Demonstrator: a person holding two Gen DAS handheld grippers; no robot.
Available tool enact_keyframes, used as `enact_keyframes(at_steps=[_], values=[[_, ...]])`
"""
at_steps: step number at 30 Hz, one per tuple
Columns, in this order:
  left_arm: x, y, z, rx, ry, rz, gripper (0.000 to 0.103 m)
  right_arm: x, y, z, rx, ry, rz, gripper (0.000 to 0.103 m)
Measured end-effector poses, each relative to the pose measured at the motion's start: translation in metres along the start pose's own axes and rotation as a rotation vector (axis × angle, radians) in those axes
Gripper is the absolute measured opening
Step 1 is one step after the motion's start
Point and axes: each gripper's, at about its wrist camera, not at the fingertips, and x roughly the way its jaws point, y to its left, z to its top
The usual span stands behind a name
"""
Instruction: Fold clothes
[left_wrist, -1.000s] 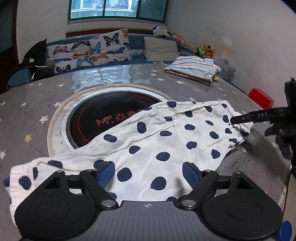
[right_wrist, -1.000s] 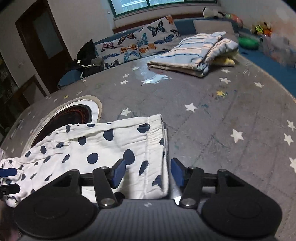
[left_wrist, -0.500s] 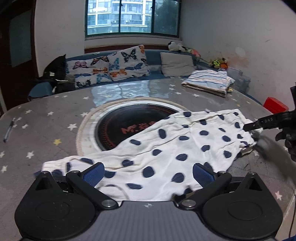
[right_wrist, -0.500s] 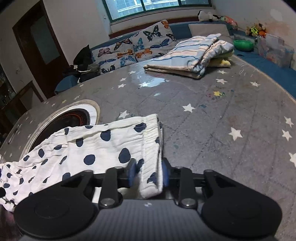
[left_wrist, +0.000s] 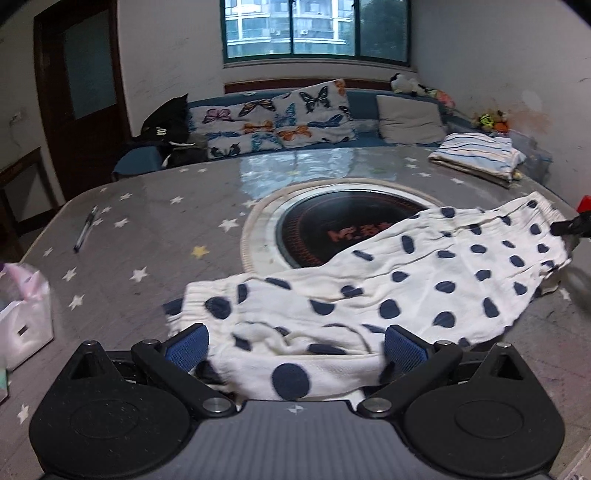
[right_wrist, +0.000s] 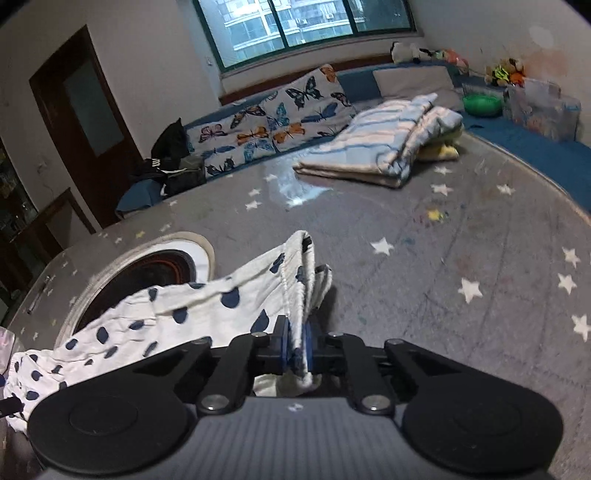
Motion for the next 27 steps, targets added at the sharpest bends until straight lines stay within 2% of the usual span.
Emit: enact_keyframes(at_steps=[6,9,13,18,21,23,25,27], values=[[-0.002,0.001,0.000,0.005,-0.001,0.002,0.103,0.000,0.005,0.002,-0.006,-0.001,-0.005,0.008],[-0.003,0.001,0.001,0.007,-0.003,0.001,0.103,-0.004,0.014,0.002,-0.042,-0.004,-0.082,0.008],[0.001,-0.002,0.005,0.011,0.004,-0.004,0.103,-0.004,0.014,0.005,-0.058,-0.014,-0.063,0.008],[0.004,-0.023,0.017,0.031,-0.006,-0.059,0.103,-0.005,0.021,0.006,-0.116,-0.009,-0.067,0.009],[0.010,-0.055,0.032,0.079,-0.023,-0.117,0.103,0.000,0.022,0.002,-0.130,0.009,-0.066,0.012],[0.014,-0.078,0.041,0.114,-0.033,-0.152,0.103,0.000,0.030,-0.006,-0.202,-0.002,-0.099,0.015],[0.023,-0.102,0.051,0.144,-0.033,-0.177,0.103,-0.004,0.047,-0.017,-0.343,-0.041,-0.149,0.019],[0.031,-0.121,0.062,0.157,-0.033,-0.197,0.103,-0.009,0.059,-0.027,-0.438,-0.067,-0.148,0.019]])
